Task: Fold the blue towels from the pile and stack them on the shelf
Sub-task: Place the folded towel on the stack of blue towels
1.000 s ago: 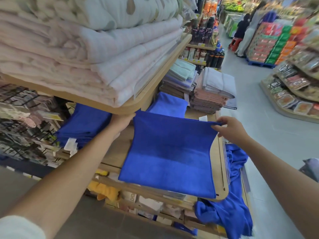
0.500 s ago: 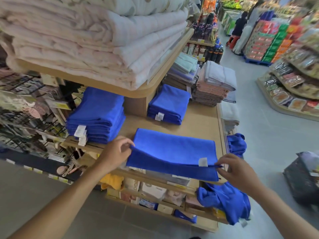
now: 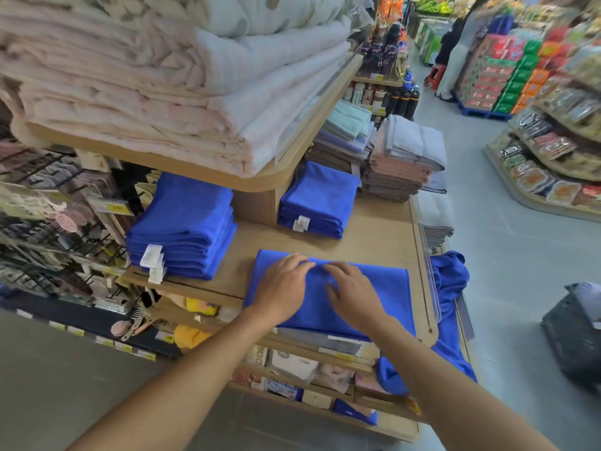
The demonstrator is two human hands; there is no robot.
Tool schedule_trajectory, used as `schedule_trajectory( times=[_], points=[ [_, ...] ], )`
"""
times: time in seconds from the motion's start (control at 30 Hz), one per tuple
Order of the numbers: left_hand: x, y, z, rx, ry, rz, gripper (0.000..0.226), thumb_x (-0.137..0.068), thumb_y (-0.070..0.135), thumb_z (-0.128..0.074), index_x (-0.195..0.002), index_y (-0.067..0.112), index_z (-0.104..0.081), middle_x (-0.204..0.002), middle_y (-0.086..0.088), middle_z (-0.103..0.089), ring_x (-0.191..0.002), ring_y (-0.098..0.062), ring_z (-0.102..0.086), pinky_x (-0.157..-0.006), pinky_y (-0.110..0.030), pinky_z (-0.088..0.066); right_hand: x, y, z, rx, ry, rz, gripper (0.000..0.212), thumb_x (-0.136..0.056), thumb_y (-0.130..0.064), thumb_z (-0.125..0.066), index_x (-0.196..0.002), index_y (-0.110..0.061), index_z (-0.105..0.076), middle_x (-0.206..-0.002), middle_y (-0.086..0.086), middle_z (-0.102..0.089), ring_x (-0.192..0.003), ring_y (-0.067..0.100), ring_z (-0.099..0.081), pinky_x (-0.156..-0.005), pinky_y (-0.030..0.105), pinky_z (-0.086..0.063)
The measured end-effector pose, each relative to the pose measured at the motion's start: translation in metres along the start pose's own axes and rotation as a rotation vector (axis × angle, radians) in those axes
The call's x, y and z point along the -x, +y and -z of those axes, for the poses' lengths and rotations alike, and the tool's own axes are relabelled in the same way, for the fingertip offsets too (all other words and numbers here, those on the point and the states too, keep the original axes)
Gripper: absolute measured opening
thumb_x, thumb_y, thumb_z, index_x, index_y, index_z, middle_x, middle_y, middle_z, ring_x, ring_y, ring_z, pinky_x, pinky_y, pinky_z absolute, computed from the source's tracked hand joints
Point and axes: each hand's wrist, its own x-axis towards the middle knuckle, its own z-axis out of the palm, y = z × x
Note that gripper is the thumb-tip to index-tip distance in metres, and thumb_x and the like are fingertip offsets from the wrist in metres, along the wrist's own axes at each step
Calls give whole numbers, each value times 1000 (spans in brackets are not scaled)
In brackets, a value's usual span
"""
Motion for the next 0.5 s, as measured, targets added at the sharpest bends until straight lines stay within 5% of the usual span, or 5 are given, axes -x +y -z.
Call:
schedule_trajectory(
  times=[0.13, 0.27, 0.5],
  points=[
    [-4, -4, -33, -198, -174, 89, 52, -108, 36, -33, -157, 20, -32, -165, 2, -27, -154, -19, -19, -126, -40, -13, -3, -9, -30, 90, 0, -44, 49, -99, -30, -53, -143, -9, -55, -151, 8, -53, -143, 26, -46, -116, 41, -39],
    [4, -14, -45, -305, -234, 80, 61, -107, 44, -21, -162, 21, -10, -170, 5, -5, -157, -13, -1, -127, -41, -2, 8, -5, -40, 197, 64, -35, 59, -96, -42, -38, -137, -8, -62, -144, 9, -60, -137, 27, -54, -113, 48, -44],
    [-2, -35, -37, -284, -218, 178, 89, -93, 71, -22, -163, 19, -4, -170, 4, 1, -156, -12, 6, -127, -43, 4, 3, 21, -41, 247, -55, -171, 88, -94, -72, -16, -160, -16, -30, -168, -2, -26, -157, 16, -17, -126, 49, -8]
  ],
)
